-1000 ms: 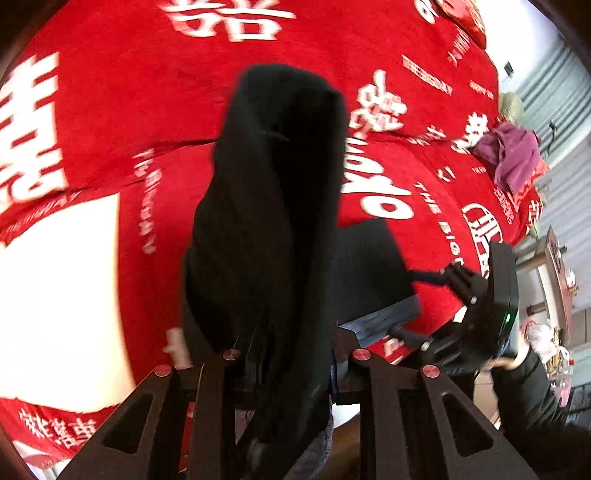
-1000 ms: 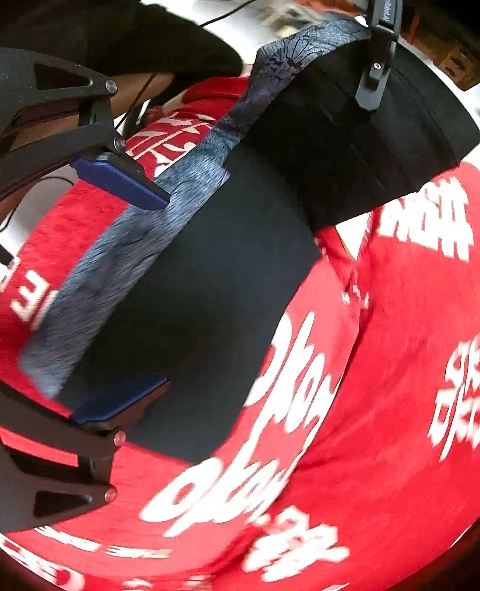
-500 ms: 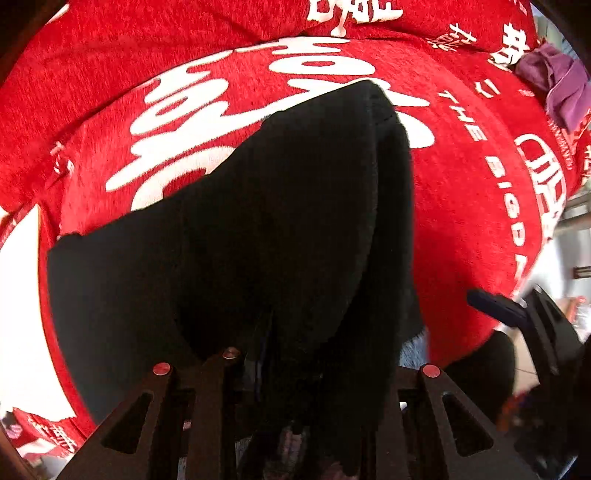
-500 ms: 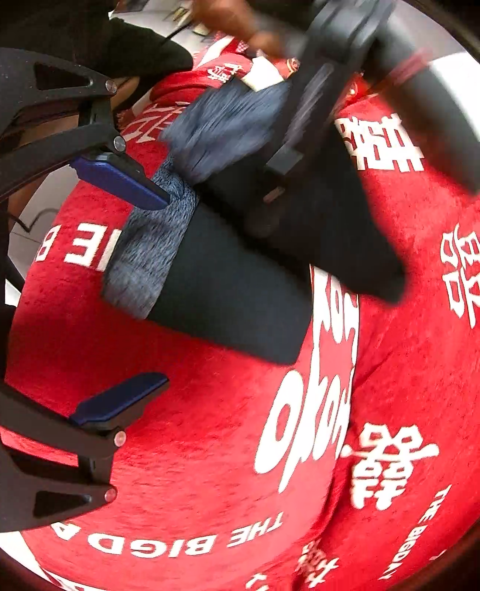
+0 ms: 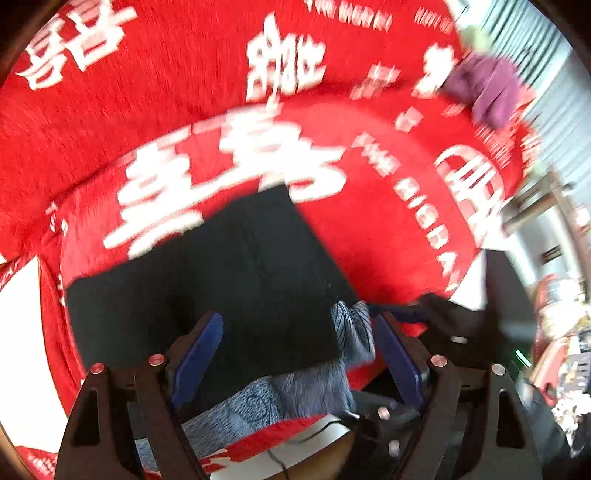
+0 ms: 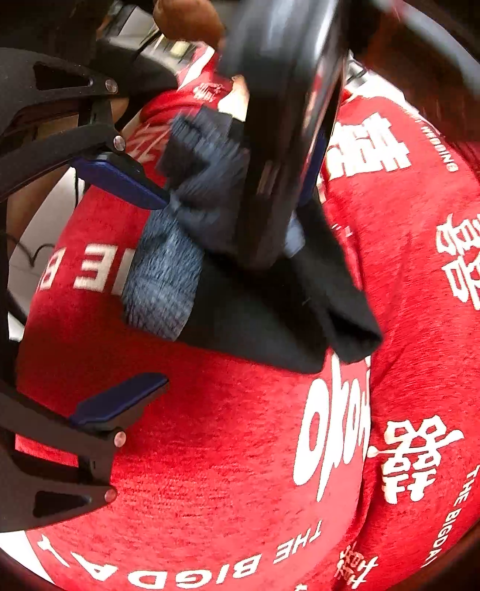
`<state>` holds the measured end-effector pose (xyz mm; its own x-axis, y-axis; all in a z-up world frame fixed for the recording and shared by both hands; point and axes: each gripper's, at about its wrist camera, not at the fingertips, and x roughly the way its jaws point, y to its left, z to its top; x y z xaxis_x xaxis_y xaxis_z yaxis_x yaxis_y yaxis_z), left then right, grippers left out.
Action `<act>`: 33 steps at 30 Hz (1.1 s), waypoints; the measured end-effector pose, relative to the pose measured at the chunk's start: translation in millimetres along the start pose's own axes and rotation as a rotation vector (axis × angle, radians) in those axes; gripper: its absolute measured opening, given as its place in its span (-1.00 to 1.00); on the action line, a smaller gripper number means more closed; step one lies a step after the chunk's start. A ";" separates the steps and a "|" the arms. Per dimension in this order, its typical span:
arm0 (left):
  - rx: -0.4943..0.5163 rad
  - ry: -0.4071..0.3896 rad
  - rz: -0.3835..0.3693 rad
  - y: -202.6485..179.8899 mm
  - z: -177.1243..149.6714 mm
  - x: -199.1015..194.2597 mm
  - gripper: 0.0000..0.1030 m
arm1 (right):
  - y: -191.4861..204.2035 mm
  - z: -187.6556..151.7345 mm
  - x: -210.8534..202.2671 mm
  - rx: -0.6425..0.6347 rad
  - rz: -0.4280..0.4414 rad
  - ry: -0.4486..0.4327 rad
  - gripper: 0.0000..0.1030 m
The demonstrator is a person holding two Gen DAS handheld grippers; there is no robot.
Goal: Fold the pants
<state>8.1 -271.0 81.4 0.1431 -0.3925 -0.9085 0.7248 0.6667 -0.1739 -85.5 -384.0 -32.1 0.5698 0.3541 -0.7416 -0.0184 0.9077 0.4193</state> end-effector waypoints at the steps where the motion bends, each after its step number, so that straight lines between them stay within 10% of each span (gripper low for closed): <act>1: -0.013 -0.041 0.001 10.2 -3.8 -15.4 0.65 | -2.4 1.7 -1.6 0.026 0.044 -0.019 0.82; 13: -0.303 -0.021 0.087 124.7 -68.1 11.1 0.89 | -33.3 19.6 -1.5 0.359 0.339 -0.134 0.95; 18: -0.232 -0.019 0.129 117.5 -82.7 39.7 0.97 | -9.5 29.2 -9.0 0.239 0.164 -0.148 0.98; 22: -0.186 -0.004 0.199 110.0 -86.9 48.5 0.97 | 10.0 26.2 42.2 0.057 -0.281 0.095 0.94; 27: -0.211 -0.019 0.180 109.7 -92.4 31.7 0.97 | 17.6 29.7 1.1 0.167 -0.278 -0.091 0.94; 33: -0.184 -0.020 0.230 106.1 -95.8 40.1 0.97 | 63.3 29.4 -11.2 0.067 0.024 -0.125 0.95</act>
<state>26.2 -155.3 -9.8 0.3039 -0.2289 -0.9248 0.5378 0.8425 -0.0318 -68.9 -337.1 18.2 0.6677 0.3414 -0.6616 0.0190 0.8806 0.4735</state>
